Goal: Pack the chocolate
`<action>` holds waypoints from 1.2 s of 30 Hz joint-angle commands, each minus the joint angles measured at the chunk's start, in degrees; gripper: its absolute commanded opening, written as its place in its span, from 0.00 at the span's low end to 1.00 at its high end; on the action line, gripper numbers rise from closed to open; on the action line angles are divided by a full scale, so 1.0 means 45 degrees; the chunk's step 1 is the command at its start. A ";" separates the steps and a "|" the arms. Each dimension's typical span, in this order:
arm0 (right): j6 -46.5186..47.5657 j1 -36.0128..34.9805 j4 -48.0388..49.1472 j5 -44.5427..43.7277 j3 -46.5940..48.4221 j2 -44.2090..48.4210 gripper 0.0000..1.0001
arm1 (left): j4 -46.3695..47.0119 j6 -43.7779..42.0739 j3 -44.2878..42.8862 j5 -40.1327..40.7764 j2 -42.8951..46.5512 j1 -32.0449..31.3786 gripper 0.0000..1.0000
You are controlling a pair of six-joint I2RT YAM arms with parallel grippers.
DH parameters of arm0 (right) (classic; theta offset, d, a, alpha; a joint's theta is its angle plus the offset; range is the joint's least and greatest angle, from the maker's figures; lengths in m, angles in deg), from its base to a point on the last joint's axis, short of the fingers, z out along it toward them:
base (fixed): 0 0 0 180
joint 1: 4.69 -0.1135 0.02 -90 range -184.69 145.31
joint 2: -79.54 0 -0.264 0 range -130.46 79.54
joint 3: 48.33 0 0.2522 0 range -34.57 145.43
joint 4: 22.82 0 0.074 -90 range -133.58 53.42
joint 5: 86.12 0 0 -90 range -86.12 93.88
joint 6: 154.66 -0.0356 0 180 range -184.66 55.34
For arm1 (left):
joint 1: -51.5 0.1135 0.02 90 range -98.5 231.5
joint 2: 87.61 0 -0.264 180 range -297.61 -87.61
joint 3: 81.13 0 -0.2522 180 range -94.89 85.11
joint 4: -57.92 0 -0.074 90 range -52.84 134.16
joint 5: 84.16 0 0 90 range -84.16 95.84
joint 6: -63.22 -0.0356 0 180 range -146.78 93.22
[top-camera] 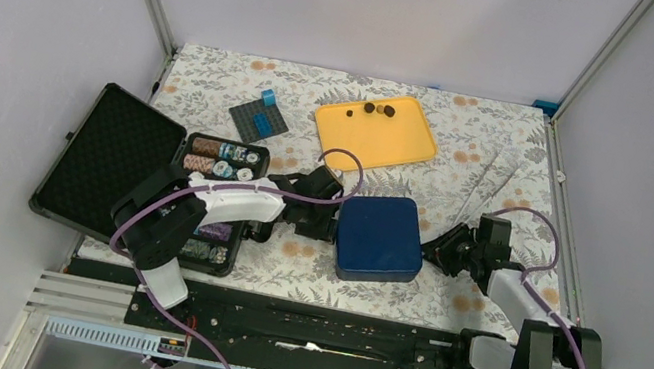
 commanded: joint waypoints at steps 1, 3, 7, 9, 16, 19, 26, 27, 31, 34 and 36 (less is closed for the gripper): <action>0.0600 -0.0126 -0.1451 -0.1578 0.0481 0.0972 0.39 | -0.0066 -0.0215 -0.0668 0.0496 0.0454 -0.0043 0.45; 0.0951 -0.0127 -0.2287 -0.2554 0.0895 0.1411 0.43 | -0.0377 -0.0349 -0.0740 0.1042 0.0606 -0.0033 0.45; 0.1597 -0.0114 -0.3698 -0.4120 0.1736 0.2230 0.50 | -0.0795 -0.0548 -0.0846 0.1620 0.0856 -0.0038 0.45; 0.1897 -0.0113 -0.4258 -0.4587 0.2331 0.2589 0.51 | -0.1065 -0.0631 -0.0901 0.1934 0.1006 -0.0024 0.45; 0.3711 -0.0896 -0.6117 -0.3902 0.5030 0.2954 0.44 | -0.2059 -0.0905 -0.1577 0.2729 0.2316 0.0036 0.47; 0.4014 -0.2525 -0.7041 -0.4590 0.6157 0.2421 0.42 | -0.1737 -0.0971 -0.1996 0.1984 0.2885 -0.0001 0.48; 0.3739 -0.5209 -0.8193 -0.4903 0.6927 0.1521 0.40 | 0.0031 -0.0531 -0.2133 -0.0908 0.1925 -0.0024 0.49; 0.3656 -0.5311 -0.8209 -0.4911 0.6799 0.1529 0.40 | 0.0257 -0.0435 -0.2031 -0.0933 0.1764 -0.0024 0.49; 0.3256 -0.5561 -0.7935 -0.4725 0.5494 0.1524 0.39 | 0.0883 -0.0330 -0.1761 -0.0915 0.1062 -0.0023 0.48; 0.2647 -0.5601 -0.7422 -0.4621 0.3833 0.1459 0.39 | 0.1185 -0.0379 -0.1640 -0.0973 0.0475 -0.0021 0.48; 0.2301 -0.5603 -0.7184 -0.4962 0.3090 0.1434 0.39 | 0.1183 -0.0411 -0.1608 -0.0957 0.0041 -0.0022 0.48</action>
